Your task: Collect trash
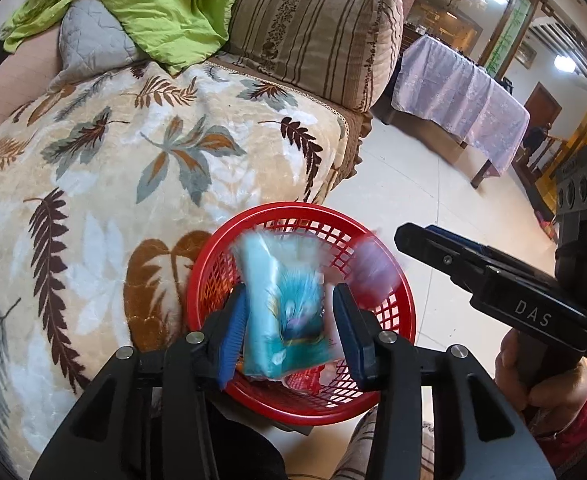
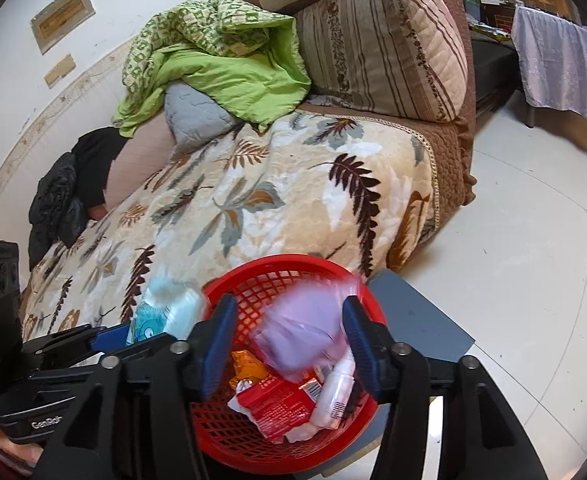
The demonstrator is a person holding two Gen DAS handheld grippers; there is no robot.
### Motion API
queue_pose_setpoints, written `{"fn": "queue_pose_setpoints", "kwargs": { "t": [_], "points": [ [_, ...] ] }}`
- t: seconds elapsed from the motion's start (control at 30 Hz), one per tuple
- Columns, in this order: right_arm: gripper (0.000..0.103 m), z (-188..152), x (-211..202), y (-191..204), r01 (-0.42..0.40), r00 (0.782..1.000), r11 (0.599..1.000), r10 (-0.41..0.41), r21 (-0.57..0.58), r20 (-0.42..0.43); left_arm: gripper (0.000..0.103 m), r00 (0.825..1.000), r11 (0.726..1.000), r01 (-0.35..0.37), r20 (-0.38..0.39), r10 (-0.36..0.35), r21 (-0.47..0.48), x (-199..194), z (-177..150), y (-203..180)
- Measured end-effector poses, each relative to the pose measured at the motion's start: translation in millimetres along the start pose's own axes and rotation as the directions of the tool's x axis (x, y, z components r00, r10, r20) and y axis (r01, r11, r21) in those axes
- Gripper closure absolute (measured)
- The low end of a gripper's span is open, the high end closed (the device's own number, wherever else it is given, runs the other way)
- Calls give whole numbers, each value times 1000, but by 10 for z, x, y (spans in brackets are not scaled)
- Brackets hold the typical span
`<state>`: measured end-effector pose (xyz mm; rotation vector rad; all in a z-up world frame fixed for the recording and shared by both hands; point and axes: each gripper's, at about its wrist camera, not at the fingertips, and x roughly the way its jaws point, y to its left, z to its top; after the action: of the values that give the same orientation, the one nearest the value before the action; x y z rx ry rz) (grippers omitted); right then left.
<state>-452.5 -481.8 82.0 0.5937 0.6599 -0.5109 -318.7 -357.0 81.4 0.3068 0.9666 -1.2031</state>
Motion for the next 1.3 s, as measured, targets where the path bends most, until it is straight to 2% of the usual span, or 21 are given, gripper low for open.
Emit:
{"fn": "queue_pose_setpoints", "kwargs": {
  "t": [0.1,0.27,0.33,0.47,0.53,0.67,0.77,0.83,0.87,0.9,0.97,1.07,1.13,1.27,1.3],
  "points": [
    [39,-5,-46,-6,18,1000,1000,-18,11,7,54,1000,1000,-11,18,11,-11,-62,-2,30],
    [23,-23,-173,92,120,992,993,-120,4,43,31,995,998,-54,85,55,-23,-296,-34,86],
    [12,-44,-211,167,208,976,978,-207,3,61,25,992,997,-66,106,69,-30,-394,-53,121],
    [6,-116,-294,335,295,951,955,-295,15,91,14,980,991,-127,152,131,-35,-633,-138,205],
    [4,-195,-328,479,358,928,933,-358,27,104,14,970,986,-164,175,167,-32,-760,-205,251],
    [0,-365,-452,745,454,873,889,-457,59,167,10,939,966,-258,228,257,-28,-1039,-365,334],
    [0,-469,-530,921,440,874,896,-444,65,198,5,910,945,-323,256,325,-53,-1247,-495,429],
    [0,-542,-565,1025,463,863,883,-468,72,192,5,885,923,-374,262,385,-92,-1377,-583,500],
    [0,-574,-574,1060,453,869,889,-457,69,187,5,868,906,-409,257,424,-113,-1445,-629,548],
    [0,-605,-583,1091,438,878,897,-442,63,181,5,859,894,-432,248,448,-118,-1492,-662,586],
    [0,-677,-607,1153,443,877,895,-444,49,186,4,843,874,-473,232,486,-113,-1559,-714,640],
    [0,-728,-603,1211,463,869,886,-460,28,180,4,787,812,-577,205,582,-92,-1627,-836,684],
    [0,-750,-604,1226,467,868,884,-463,26,180,4,777,802,-593,208,594,-72,-1647,-924,670],
    [0,-764,-607,1251,471,866,882,-466,20,181,4,788,815,-579,239,567,-24,-1645,-1056,600],
    [0,-768,-613,1263,469,867,883,-464,16,183,4,785,811,-585,240,571,-15,-1630,-1059,583]
  ]
}}
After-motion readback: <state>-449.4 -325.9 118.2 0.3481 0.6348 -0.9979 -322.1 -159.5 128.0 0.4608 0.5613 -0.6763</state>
